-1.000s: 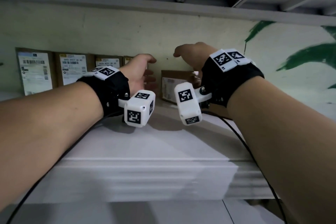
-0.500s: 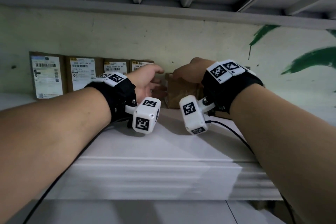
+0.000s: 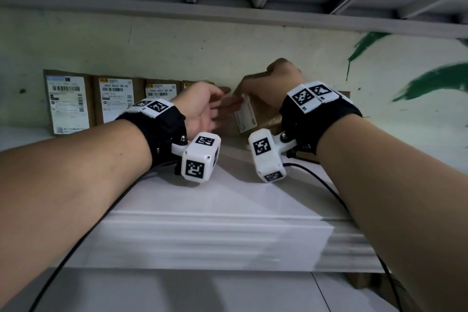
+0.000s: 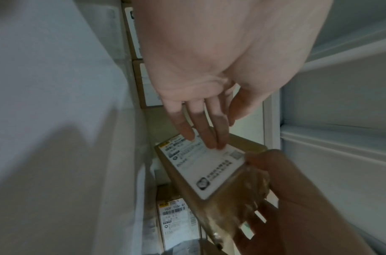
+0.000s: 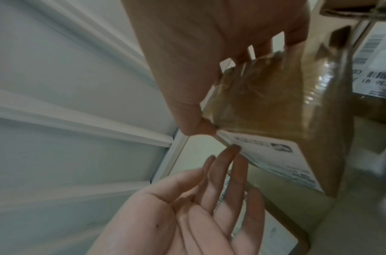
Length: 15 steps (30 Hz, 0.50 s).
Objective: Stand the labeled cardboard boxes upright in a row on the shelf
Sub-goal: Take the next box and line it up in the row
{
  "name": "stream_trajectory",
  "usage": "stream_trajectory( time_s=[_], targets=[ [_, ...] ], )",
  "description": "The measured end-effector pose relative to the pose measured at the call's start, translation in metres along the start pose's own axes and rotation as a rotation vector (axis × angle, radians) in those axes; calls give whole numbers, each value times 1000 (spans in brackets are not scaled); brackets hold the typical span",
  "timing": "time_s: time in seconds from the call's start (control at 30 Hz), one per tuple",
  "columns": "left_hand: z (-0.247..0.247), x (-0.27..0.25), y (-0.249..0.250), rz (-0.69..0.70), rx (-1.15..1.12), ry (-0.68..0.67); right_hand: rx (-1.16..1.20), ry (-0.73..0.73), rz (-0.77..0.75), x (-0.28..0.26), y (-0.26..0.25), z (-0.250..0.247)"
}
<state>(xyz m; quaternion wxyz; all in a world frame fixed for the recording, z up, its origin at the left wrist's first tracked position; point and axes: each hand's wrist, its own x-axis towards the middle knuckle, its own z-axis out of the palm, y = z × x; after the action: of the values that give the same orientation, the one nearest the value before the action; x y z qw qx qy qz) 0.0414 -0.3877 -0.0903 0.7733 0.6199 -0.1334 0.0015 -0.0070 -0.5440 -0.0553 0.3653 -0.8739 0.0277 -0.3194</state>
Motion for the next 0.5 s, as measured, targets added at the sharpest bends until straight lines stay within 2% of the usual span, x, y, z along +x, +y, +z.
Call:
stream_trajectory(
  time_s=[0.13,0.27,0.4,0.5],
  targets=[
    [5,0,2,41,60,26,242,143,-18,-2,-8,-10],
    [4,1,-1,26,119,79,438,200,14,-7,-12,-20],
    [3,-4,1,25,69,41,617,203,122,0,-11,-23],
    [3,-7,7,143,-61,17,614,181,238,19,-2,-14]
  ],
)
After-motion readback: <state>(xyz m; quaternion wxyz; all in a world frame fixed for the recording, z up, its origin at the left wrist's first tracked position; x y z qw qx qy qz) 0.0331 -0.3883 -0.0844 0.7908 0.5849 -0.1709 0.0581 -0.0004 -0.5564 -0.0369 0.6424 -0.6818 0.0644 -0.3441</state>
